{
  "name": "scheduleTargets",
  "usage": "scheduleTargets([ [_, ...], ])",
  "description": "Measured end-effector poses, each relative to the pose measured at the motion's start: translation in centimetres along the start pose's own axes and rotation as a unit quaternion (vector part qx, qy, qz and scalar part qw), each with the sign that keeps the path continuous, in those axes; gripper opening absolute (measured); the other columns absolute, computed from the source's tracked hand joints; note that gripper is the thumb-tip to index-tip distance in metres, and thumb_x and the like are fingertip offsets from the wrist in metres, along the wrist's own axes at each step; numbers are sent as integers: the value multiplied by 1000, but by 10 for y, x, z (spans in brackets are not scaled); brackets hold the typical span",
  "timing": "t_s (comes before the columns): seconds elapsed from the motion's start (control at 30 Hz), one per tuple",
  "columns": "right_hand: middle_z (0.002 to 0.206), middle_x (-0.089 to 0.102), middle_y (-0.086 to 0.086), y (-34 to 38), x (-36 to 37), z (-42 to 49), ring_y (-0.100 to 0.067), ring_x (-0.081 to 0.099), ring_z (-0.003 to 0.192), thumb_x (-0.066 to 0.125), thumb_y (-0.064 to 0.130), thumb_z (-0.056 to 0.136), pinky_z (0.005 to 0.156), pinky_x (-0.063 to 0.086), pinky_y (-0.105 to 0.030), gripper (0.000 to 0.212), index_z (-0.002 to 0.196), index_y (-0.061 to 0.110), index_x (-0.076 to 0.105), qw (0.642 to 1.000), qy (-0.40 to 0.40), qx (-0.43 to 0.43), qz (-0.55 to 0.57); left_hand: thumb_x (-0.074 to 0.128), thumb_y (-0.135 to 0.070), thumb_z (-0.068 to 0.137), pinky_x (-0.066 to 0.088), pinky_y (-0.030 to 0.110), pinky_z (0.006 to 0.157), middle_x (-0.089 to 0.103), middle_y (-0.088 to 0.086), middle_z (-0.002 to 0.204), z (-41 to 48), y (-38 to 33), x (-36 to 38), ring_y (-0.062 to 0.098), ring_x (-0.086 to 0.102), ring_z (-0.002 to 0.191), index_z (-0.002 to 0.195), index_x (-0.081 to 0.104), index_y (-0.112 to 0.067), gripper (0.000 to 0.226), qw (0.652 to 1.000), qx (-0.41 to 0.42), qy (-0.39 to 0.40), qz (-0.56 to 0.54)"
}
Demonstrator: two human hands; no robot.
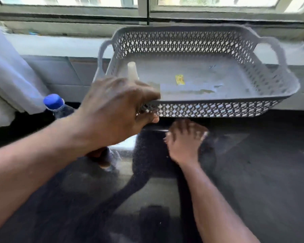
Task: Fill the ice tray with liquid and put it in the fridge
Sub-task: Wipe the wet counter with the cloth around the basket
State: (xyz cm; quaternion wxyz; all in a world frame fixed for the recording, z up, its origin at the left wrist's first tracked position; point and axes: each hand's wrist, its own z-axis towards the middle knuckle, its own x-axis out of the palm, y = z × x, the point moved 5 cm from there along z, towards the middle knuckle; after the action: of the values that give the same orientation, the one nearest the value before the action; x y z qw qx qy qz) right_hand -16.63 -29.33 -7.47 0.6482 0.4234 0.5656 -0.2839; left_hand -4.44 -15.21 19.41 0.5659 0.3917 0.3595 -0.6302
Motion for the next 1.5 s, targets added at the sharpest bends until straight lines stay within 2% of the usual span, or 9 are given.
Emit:
scheduleTargets([
  [0.2, 163, 44, 4, 51, 26, -164, -28, 36, 152, 45, 57, 100, 123, 25, -50, 53, 148, 36, 51, 938, 84, -336, 23, 79, -35, 81, 52, 37, 56, 68, -5, 79, -33, -18, 54, 29, 70, 77, 80, 64, -23, 19, 999, 1, 41, -35],
  [0.47, 146, 62, -7, -31, -16, -143, -41, 51, 139, 42, 50, 98, 118, 32, -54, 55, 139, 24, 68, 998, 23, -46, 43, 87, -17, 71, 50, 32, 46, 64, -2, 64, -71, -19, 136, 28, 64, 58, 67, 66, -18, 21, 994, -1, 106, -8],
  [0.73, 156, 52, 2, 3, 7, -237, -30, 51, 143, 58, 57, 91, 113, 33, -44, 52, 136, 35, 69, 966, 44, -250, 41, 85, -23, 80, 53, 37, 53, 70, 3, 75, -105, -3, 181, 33, 67, 68, 78, 69, -14, 18, 985, -64, 158, -3],
  [0.9, 161, 45, -1, -27, -12, -189, -33, 35, 153, 47, 54, 98, 125, 19, -51, 56, 146, 29, 62, 996, -3, 29, 86, 62, -34, 98, 53, 41, 74, 70, 3, 100, -110, 2, 193, 34, 66, 93, 101, 66, -16, 19, 977, -85, 197, 10],
  [1.07, 157, 52, 1, 62, 10, -237, -30, 45, 147, 59, 68, 85, 116, 25, -47, 66, 140, 33, 66, 971, 57, -224, 57, 56, -35, 100, 51, 41, 75, 70, 3, 104, -115, 4, 192, 32, 64, 97, 104, 64, -17, 20, 972, -89, 217, 15],
  [1.17, 154, 55, 5, 61, 13, -255, -24, 50, 144, 63, 74, 78, 113, 32, -44, 71, 136, 35, 69, 962, 74, -261, 43, 62, -31, 97, 53, 42, 69, 71, 5, 96, -120, 10, 186, 34, 66, 88, 97, 65, -15, 17, 974, -90, 209, -1],
  [1.37, 126, 76, 5, 67, 13, -253, -21, 68, 124, 85, 18, 61, 111, 38, -37, 44, 105, 20, 83, 965, -9, -218, 149, 57, -39, 99, 49, 42, 79, 67, 3, 110, -123, 16, 190, 31, 62, 103, 111, 58, -19, 23, 967, -97, 234, 33],
  [1.43, 113, 80, -1, 66, 3, -249, -16, 76, 106, 81, -2, 69, 107, 45, -31, 38, 98, 23, 84, 933, 17, -112, 340, 56, -44, 99, 46, 42, 88, 63, 3, 118, -123, 15, 190, 31, 59, 112, 118, 54, -20, 31, 960, -95, 255, 59],
  [1.5, 110, 78, -21, 65, -8, -240, -23, 79, 93, 72, -7, 88, 89, 56, -31, 29, 101, 15, 84, 780, 95, 44, 617, 56, -54, 96, 40, 43, 94, 59, 2, 123, -122, 13, 183, 30, 53, 119, 122, 53, -20, 43, 959, -96, 254, 82],
])
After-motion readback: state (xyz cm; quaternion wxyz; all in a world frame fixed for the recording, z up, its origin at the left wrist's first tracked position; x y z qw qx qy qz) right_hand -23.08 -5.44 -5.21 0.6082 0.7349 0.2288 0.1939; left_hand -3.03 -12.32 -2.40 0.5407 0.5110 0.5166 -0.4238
